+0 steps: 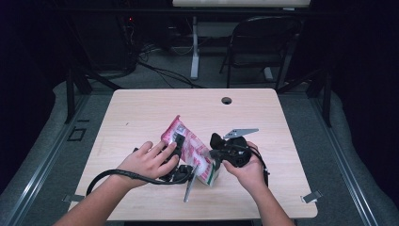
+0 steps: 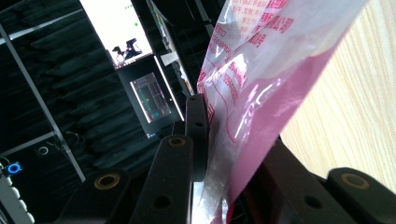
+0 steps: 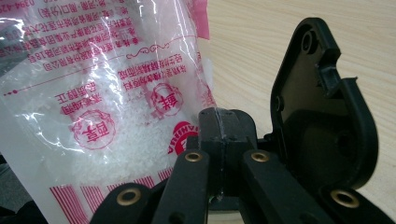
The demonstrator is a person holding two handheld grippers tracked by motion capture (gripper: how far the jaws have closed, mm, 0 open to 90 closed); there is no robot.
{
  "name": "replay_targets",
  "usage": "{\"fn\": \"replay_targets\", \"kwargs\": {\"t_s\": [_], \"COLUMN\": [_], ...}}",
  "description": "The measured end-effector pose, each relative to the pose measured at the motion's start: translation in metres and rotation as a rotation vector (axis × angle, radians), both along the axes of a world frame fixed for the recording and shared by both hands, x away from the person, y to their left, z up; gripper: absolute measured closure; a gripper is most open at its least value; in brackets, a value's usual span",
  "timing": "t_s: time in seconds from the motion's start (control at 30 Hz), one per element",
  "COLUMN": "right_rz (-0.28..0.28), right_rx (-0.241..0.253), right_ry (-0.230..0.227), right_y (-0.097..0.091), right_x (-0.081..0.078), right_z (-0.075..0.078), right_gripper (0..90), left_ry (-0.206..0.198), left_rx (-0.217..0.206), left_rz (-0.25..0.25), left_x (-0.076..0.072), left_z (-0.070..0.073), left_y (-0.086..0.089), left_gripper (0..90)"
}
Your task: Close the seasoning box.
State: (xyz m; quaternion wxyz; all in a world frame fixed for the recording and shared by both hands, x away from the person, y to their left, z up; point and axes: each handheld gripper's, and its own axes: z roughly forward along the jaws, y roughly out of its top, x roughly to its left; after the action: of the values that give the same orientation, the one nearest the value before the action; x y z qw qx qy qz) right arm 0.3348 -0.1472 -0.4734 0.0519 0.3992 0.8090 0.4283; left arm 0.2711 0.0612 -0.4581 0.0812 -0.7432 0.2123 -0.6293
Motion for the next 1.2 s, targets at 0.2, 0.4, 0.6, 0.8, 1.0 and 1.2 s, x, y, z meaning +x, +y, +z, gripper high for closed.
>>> {"fn": "replay_targets", "kwargs": {"t_s": [0.2,0.4,0.6,0.8,1.0,1.2], "right_rz": [0.000,0.000,0.001,0.001,0.001,-0.002], "right_rx": [-0.001,-0.002,0.000,0.000,0.000,0.004], "right_ry": [0.001,0.001,0.000,-0.001,-0.001,-0.001], "right_y": [-0.0001,0.0000,0.0000,0.0001,0.0000,0.0002], "right_x": [0.0000,-0.0002,-0.0002,-0.0002,-0.0002,-0.0004], "right_z": [0.0000,0.0000,0.0001,0.0001,0.0002,0.0001], "right_gripper": [90.0,90.0,90.0,90.0,90.0,90.0], "left_ry": [-0.005,-0.006,-0.006,-0.007,-0.007,-0.008], "left_rx": [-0.005,-0.002,-0.009,-0.007,-0.009,-0.006], "left_rz": [-0.003,-0.005,-0.005,-0.006,-0.005,-0.007], "left_x": [-0.0002,-0.0002,-0.0002,-0.0003,-0.0003,-0.0002], "left_z": [0.0002,0.0004,0.0004,0.0006,0.0005,0.0006], "left_y": [-0.0002,-0.0003,-0.0001,-0.0002,-0.0002,-0.0002], "left_gripper": [83.5,83.6,83.6,83.6,83.6,83.6]}}
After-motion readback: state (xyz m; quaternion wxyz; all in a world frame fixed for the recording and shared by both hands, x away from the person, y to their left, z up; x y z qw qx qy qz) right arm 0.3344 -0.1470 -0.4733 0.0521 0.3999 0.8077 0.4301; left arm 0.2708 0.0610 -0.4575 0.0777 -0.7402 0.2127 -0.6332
